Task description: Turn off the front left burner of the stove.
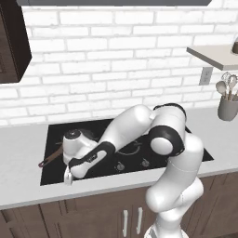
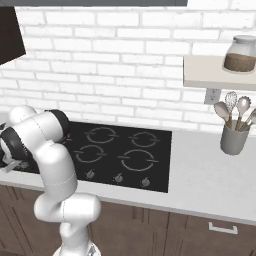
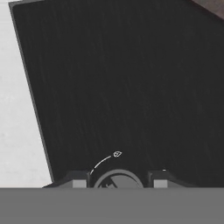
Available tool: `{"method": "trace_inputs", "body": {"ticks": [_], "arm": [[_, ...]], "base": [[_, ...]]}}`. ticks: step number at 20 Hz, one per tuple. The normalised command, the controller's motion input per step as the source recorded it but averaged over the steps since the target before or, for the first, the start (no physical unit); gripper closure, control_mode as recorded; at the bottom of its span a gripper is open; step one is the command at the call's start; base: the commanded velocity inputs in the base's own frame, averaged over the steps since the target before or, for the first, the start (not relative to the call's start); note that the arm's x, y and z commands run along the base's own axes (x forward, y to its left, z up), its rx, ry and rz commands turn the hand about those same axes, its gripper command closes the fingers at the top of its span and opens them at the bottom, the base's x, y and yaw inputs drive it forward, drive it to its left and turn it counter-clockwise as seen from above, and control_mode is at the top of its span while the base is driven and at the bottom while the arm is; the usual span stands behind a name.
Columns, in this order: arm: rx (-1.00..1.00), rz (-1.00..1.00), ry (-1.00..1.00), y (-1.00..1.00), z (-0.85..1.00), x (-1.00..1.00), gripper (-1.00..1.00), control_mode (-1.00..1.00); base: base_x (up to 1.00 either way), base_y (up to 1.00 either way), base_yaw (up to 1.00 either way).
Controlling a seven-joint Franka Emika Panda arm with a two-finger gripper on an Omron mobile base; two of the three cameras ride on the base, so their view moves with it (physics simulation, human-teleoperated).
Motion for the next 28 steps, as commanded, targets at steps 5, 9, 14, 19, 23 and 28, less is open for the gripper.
{"method": "trace_inputs", "body": {"ticks": [5, 9, 14, 19, 23, 28], "arm": [[0.06, -0.16, 0.0, 0.0, 0.0, -0.26, 1.0, -1.0], [0.11, -0.41, 0.0, 0.0, 0.0, -0.29, 1.0, -1.0], [0.16, -0.53, 0.0, 0.0, 0.0, -0.16, 1.0, -1.0], [0.19, -0.6, 0.0, -0.01, 0.0, -0.06, 1.0, -1.0], [0.21, -0.63, 0.01, -0.02, 0.0, 0.0, 1.0, -1.0], [0.22, -0.65, 0.07, -0.09, 0.0, 0.0, 1.0, -1.0]], "base": [[0.0, 0.0, 0.0], [0.0, 0.0, 0.0], [0.0, 0.0, 0.0], [0.0, 0.0, 0.0], [0.0, 0.0, 0.0], [0.0, 0.0, 0.0]]}}
